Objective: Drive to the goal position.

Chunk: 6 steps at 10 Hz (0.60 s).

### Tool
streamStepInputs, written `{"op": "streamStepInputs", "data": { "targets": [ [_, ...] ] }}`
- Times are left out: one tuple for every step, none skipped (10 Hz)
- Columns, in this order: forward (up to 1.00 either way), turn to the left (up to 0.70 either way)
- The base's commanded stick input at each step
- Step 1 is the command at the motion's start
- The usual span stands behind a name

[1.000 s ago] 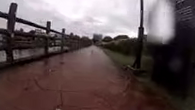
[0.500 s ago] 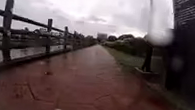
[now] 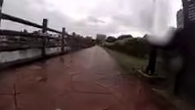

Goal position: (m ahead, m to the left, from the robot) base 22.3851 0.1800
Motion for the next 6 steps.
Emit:
{"op": "streamStepInputs", "data": {
  "targets": [
    [0.5, 0.0],
    [0.5, 0.0],
    [0.5, 0.0],
    [0.5, 0.01],
    [0.5, 0.5],
    [0.5, 0.3]
  ]
}}
